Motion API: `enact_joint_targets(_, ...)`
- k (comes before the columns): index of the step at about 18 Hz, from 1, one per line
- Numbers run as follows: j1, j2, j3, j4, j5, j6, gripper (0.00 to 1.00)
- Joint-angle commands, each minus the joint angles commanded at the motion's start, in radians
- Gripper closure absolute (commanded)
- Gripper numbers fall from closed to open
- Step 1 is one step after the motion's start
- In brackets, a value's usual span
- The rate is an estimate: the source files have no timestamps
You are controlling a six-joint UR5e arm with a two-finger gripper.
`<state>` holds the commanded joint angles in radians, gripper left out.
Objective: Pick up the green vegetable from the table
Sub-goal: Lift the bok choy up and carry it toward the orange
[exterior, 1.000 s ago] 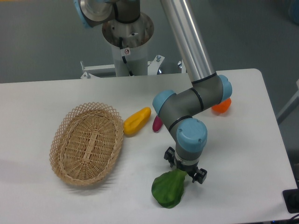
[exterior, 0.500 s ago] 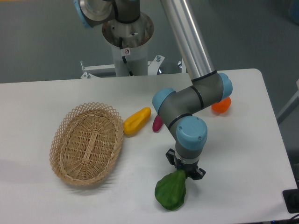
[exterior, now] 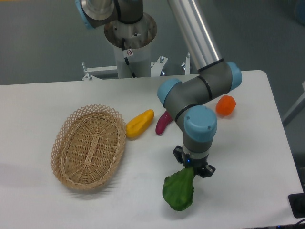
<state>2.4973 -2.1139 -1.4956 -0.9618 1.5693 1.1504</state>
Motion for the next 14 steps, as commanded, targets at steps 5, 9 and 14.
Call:
enact_joint_targets(5, 0.052, 0.055, 0.008, -0.044, 0.006, 0.002, 0.88)
enact_joint_targets(9, 0.100, 0.078, 0.047, -0.141, 0.005, 0.003, 0.88)
enact_joint_targets(14, 0.138, 0.077, 0.106, -0.218, 0.009, 0.096, 0.88)
